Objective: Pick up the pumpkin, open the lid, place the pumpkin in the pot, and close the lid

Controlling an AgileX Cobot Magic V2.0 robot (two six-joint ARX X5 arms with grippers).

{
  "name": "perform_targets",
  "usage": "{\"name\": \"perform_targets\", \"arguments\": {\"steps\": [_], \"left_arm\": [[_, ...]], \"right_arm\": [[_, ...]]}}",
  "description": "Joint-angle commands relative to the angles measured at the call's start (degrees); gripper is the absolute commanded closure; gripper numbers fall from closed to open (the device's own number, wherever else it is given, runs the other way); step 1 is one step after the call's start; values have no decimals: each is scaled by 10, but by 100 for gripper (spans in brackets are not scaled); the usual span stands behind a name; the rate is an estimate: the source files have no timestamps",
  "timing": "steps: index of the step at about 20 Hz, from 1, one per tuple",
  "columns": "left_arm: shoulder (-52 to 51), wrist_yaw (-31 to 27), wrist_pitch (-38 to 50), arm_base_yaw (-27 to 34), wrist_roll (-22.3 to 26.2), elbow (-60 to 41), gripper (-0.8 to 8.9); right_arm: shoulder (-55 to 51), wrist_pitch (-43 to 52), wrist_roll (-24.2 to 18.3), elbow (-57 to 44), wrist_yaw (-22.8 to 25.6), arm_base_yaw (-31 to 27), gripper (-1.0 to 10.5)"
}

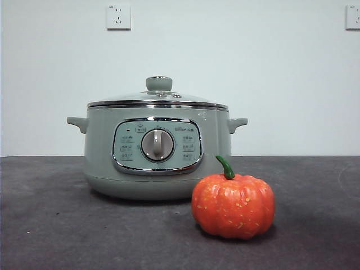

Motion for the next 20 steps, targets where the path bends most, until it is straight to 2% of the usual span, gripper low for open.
{"name": "perform_targets", "arguments": {"steps": [1,6,9,15,20], "left_arm": [[-2,6,-11,2,-13,34,822],[23,27,-42,2,-12,98,822],[59,61,-63,2,-5,136,822],[156,146,-121,2,48,225,822],[236,210,-182,2,114,310,822]], "right_arm": [[21,5,22,29,-16,1,959],[84,-26,24,100,-54,2,959],[138,-63,9,157,-101,1,958],[253,-184,-74,294,-204,2,958],[342,-316,-162,414,-240,2,958]]}}
